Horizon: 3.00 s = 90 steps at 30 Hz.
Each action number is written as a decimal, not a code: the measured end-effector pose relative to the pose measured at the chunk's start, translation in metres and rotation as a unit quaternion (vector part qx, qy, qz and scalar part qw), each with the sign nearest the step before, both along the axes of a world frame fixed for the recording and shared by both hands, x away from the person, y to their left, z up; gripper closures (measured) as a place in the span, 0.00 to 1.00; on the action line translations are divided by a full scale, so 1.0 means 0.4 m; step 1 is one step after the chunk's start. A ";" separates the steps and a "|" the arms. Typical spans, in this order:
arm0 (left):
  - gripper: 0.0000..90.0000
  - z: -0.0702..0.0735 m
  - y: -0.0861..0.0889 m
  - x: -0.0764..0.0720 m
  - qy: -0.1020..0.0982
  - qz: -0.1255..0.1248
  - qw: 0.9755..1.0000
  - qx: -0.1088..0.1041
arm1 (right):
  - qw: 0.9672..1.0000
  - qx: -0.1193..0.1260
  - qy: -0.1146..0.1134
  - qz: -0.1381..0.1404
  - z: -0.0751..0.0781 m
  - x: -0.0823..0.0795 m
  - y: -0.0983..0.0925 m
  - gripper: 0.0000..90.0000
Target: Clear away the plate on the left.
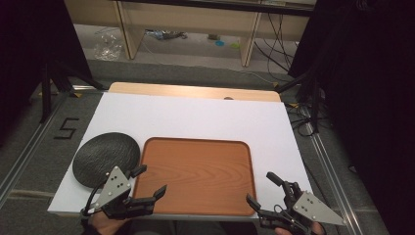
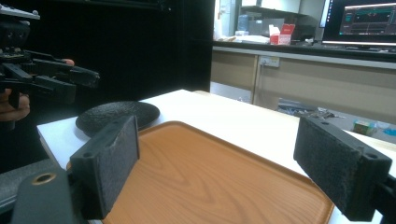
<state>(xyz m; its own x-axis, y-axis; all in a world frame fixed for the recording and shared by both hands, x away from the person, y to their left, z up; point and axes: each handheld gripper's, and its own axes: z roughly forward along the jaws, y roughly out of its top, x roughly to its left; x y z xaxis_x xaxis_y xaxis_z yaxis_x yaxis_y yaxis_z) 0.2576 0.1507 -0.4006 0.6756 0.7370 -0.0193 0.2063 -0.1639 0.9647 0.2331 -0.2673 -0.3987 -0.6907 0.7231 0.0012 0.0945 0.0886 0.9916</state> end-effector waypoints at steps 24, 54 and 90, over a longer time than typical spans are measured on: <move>0.20 -0.002 0.034 0.018 0.043 0.009 0.998 -0.035 | 1.000 0.001 0.001 0.006 -0.002 0.000 0.002 0.17; 0.22 -0.033 0.188 0.086 0.139 0.097 0.982 -0.087 | 1.000 0.001 -0.006 0.010 -0.003 0.002 0.005 0.17; 0.33 -0.149 0.406 0.096 0.367 0.276 0.857 -0.233 | 1.000 -0.005 -0.012 0.022 -0.004 0.006 0.008 0.17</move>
<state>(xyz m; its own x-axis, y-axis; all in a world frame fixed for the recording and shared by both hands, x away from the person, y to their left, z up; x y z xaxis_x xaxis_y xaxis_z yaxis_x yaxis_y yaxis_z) 0.2961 0.3129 -0.4601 -0.0938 0.7379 -0.6683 0.7076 0.5216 0.4767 0.2353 -0.2639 -0.4004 -0.7220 0.6916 -0.0221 0.0671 0.1018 0.9925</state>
